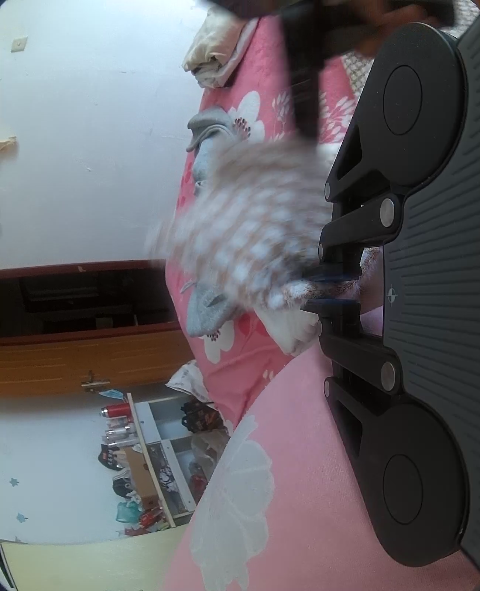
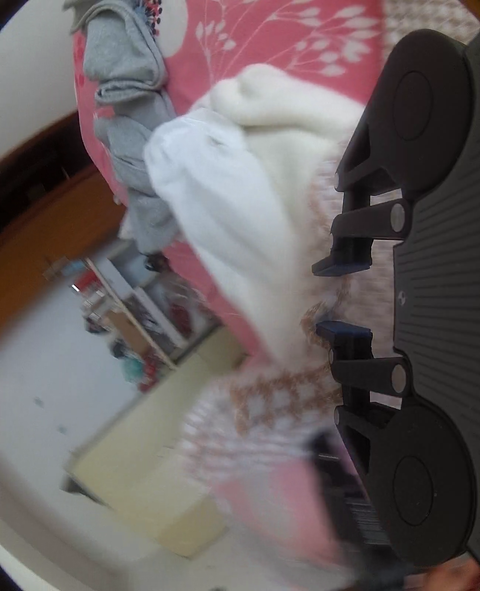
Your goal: Fold clothes
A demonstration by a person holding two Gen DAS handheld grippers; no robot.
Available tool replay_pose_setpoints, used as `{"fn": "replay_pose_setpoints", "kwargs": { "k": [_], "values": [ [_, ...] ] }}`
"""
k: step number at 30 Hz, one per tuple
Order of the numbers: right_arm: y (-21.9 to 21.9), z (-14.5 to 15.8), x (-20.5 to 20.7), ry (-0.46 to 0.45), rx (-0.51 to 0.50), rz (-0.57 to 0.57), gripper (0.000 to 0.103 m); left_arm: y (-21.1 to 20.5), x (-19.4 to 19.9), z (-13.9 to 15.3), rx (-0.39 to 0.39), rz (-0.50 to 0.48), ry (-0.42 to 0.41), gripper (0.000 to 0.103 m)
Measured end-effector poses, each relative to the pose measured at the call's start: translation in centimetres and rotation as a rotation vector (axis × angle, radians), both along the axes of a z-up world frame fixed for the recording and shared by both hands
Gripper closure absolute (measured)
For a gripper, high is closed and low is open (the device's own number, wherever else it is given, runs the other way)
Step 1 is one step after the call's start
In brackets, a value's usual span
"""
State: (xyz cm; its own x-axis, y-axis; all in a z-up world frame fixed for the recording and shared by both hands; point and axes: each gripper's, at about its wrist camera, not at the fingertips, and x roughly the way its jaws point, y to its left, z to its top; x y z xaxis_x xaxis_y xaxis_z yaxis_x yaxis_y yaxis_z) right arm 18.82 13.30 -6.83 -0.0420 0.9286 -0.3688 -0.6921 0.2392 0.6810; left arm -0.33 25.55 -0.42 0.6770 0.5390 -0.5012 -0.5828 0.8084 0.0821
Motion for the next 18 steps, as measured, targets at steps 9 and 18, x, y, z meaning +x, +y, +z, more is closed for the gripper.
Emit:
{"fn": "replay_pose_setpoints", "kwargs": {
  "k": [9, 18],
  "values": [
    [-3.6, 1.8, 4.2, 0.06, 0.142, -0.084, 0.074, -0.2, 0.2, -0.3, 0.014, -0.014, 0.0, 0.092],
    [6.8, 1.4, 0.9, 0.146, 0.076, 0.069, 0.073, -1.0, -0.4, -0.1, 0.022, -0.006, -0.002, 0.087]
  ]
}}
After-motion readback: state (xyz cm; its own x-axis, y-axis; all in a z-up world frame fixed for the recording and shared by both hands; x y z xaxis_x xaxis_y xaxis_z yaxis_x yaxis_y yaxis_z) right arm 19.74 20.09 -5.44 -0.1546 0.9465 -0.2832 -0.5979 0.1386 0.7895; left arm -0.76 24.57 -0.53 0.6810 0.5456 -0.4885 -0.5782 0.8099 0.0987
